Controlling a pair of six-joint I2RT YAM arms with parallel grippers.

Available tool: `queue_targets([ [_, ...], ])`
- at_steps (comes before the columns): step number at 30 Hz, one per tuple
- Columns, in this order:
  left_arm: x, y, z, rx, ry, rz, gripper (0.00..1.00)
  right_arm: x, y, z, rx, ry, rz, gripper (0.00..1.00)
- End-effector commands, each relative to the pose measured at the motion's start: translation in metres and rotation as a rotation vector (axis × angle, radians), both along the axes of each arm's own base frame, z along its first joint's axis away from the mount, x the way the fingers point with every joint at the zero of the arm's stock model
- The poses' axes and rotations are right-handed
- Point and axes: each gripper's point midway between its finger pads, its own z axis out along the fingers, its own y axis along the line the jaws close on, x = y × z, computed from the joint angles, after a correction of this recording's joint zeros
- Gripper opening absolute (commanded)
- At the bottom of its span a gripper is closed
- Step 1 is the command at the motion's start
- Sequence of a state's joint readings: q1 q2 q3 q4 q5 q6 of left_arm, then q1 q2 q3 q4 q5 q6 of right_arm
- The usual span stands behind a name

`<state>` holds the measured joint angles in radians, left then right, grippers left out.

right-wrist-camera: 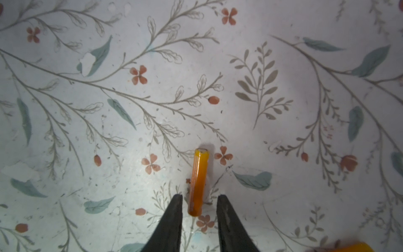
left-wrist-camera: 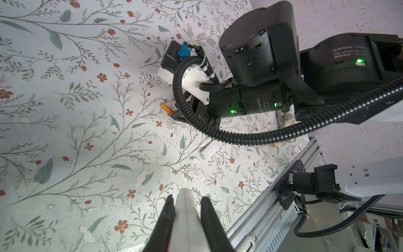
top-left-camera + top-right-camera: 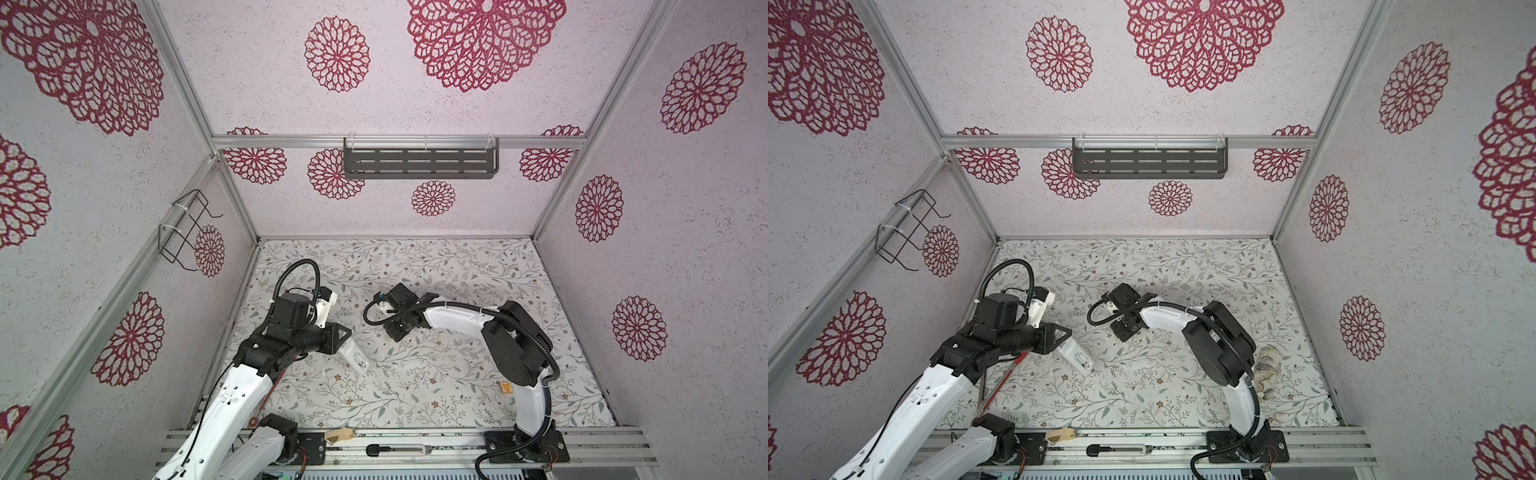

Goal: Load the batteries into the remote control
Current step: 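Lower and close the right gripper on the orange battery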

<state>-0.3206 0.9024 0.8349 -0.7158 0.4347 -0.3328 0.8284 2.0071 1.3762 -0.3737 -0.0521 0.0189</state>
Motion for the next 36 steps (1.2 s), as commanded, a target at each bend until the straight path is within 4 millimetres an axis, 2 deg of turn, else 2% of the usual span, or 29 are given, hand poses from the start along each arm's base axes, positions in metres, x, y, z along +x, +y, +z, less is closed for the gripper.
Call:
queue_targets([
  [1,0.004,0.000,0.002,0.000,-0.034,-0.005,0.00,0.000,0.004,0.002,0.008,-0.017,-0.001,0.30],
  [13,0.005,0.001,0.000,0.004,-0.029,-0.001,0.00,-0.004,0.001,-0.006,0.001,-0.026,-0.008,0.21],
  [17,0.005,0.001,0.000,0.005,-0.029,0.000,0.00,-0.005,0.001,-0.001,0.013,-0.047,-0.012,0.16],
  [28,0.008,0.007,0.002,0.010,-0.041,0.026,0.00,-0.013,-0.003,0.047,0.131,-0.126,-0.028,0.12],
  [32,0.011,0.010,0.005,-0.014,-0.039,0.043,0.00,-0.027,-0.006,0.070,0.205,-0.145,-0.032,0.12],
  [36,0.012,0.006,0.008,-0.055,-0.035,0.029,0.00,-0.046,-0.010,0.093,0.274,-0.190,-0.011,0.12],
])
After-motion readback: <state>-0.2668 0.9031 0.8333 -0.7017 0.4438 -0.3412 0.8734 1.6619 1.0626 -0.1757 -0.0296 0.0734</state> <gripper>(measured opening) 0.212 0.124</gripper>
